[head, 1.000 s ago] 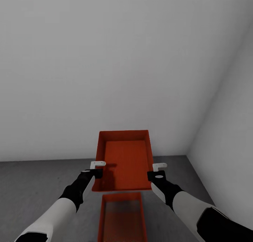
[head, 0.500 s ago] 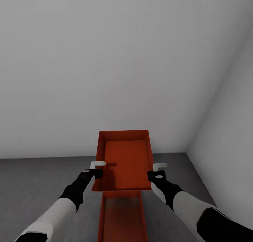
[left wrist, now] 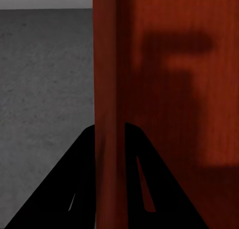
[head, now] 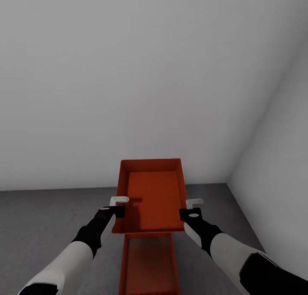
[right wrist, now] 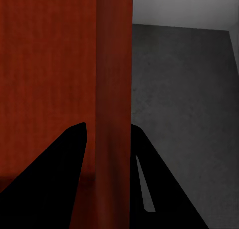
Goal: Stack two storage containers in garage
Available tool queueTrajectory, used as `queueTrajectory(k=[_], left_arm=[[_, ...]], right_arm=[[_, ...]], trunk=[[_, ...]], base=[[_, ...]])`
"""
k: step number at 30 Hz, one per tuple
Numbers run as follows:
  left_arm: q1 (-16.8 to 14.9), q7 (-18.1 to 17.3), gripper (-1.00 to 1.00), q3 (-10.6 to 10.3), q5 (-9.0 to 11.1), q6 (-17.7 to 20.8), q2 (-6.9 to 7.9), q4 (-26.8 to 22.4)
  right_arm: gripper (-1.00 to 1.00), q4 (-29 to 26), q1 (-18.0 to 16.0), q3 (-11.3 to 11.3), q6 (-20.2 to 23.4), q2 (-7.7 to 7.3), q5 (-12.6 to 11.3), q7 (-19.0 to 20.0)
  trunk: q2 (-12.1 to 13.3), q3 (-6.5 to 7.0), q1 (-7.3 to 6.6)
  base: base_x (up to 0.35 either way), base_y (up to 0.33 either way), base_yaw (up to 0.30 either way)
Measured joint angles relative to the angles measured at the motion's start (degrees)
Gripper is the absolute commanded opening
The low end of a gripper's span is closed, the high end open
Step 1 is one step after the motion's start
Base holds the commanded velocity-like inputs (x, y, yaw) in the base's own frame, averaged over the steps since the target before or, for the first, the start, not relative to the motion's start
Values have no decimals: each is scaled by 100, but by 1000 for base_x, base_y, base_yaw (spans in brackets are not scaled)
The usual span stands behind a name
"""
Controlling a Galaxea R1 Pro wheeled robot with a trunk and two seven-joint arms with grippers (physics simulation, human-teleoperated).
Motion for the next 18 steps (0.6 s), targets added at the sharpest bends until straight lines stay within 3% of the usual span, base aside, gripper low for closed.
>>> queueTrajectory(k=[18], left_arm=[[0,1,-100,9,-18,1,-9,8]], right_arm=[[-100,14,0,-10,0,-3,13,18]], trunk=[[0,-168,0]], base=[[0,0,0]])
